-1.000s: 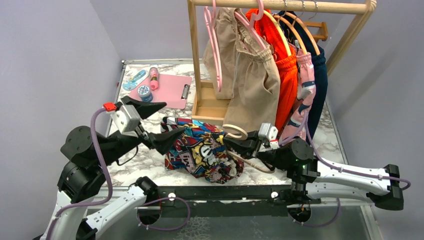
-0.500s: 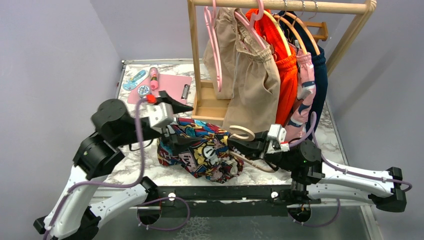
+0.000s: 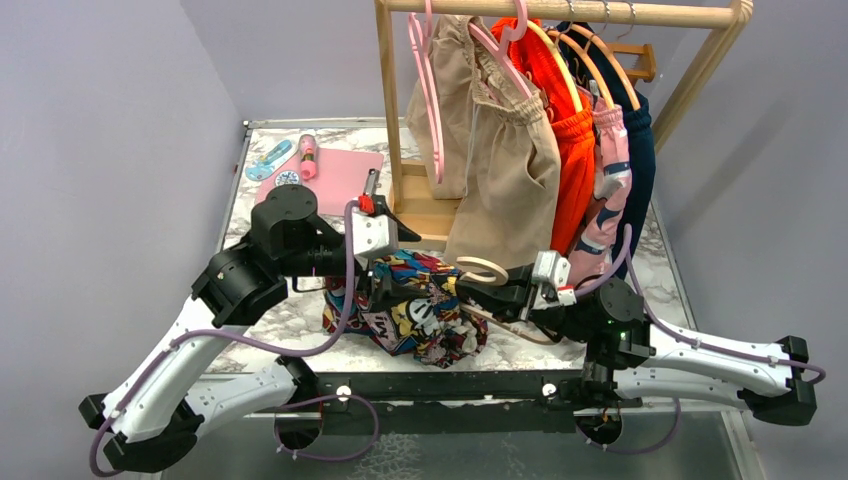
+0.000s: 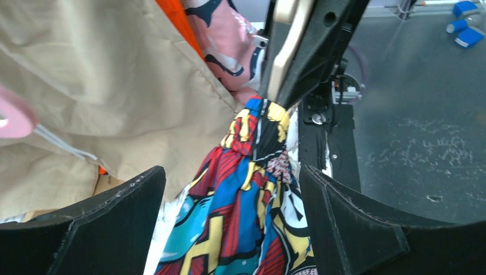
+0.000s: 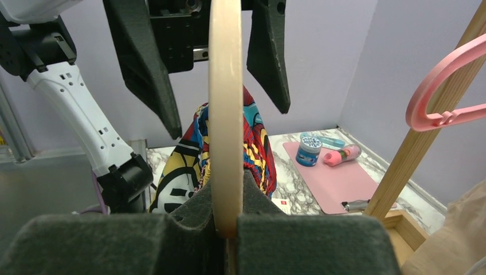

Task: Place the shorts on the hanger
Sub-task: Hang the shorts on the hanger.

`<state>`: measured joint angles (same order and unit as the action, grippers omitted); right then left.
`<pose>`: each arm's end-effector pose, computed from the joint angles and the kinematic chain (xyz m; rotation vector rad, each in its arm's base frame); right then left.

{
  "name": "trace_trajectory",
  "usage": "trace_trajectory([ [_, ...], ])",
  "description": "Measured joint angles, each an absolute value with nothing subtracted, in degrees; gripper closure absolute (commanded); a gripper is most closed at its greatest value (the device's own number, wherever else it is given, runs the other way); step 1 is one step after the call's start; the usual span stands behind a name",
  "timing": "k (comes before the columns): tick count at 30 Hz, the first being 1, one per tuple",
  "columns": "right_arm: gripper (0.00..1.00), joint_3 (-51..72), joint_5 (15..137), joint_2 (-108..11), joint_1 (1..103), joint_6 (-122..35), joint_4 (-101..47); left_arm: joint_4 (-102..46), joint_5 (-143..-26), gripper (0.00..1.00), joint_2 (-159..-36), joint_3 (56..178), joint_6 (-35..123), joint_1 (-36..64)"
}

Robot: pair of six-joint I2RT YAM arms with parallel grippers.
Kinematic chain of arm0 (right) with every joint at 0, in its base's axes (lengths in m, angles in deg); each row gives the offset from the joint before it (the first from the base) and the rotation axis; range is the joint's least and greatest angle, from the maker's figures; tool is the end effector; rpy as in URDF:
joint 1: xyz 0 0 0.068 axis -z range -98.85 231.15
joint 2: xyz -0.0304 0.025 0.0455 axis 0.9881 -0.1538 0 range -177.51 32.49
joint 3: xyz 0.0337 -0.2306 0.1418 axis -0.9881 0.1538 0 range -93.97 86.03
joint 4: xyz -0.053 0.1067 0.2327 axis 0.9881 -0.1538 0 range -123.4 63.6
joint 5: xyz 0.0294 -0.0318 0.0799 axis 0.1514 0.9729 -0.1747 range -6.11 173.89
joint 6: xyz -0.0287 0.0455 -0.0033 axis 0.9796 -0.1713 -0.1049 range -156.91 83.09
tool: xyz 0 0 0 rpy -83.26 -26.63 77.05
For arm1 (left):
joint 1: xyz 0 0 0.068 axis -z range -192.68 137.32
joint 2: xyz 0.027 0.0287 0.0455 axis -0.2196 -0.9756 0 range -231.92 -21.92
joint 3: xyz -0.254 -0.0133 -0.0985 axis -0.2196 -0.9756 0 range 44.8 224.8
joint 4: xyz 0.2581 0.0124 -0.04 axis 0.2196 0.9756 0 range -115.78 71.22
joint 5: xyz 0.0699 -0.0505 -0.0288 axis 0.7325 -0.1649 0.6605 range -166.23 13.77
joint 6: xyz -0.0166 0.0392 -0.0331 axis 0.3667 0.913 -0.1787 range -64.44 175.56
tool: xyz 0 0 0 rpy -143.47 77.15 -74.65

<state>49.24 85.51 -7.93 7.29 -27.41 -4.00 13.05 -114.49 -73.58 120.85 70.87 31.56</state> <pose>0.0486 0.1640 0.3643 -0.8458 0.9888 0.9517 0.0946 -0.1229 0.4510 1.3206 1.3289 -0.9580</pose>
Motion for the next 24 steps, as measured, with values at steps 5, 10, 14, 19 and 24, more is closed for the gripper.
trace_trajectory([
  [5,0.99,48.65,85.41,-7.93,7.29,-27.37,-4.59,14.34,-113.75,0.12,-74.91,120.87,73.04,35.48],
  [10,0.99,48.65,85.03,-8.00,7.29,-27.37,-4.75,17.05,-110.43,0.14,-75.54,120.87,75.86,37.79],
  [14,0.99,48.65,84.55,-8.41,7.29,-27.37,-4.66,18.32,-108.00,0.19,-75.48,121.53,78.13,38.47],
  [19,0.99,48.58,83.74,-9.59,7.29,-27.37,-4.64,19.72,-105.29,0.24,-75.39,121.94,81.65,39.37],
  [24,0.99,48.36,83.11,-10.16,7.29,-27.34,-4.68,20.74,-103.87,0.24,-75.56,121.94,84.03,40.22],
])
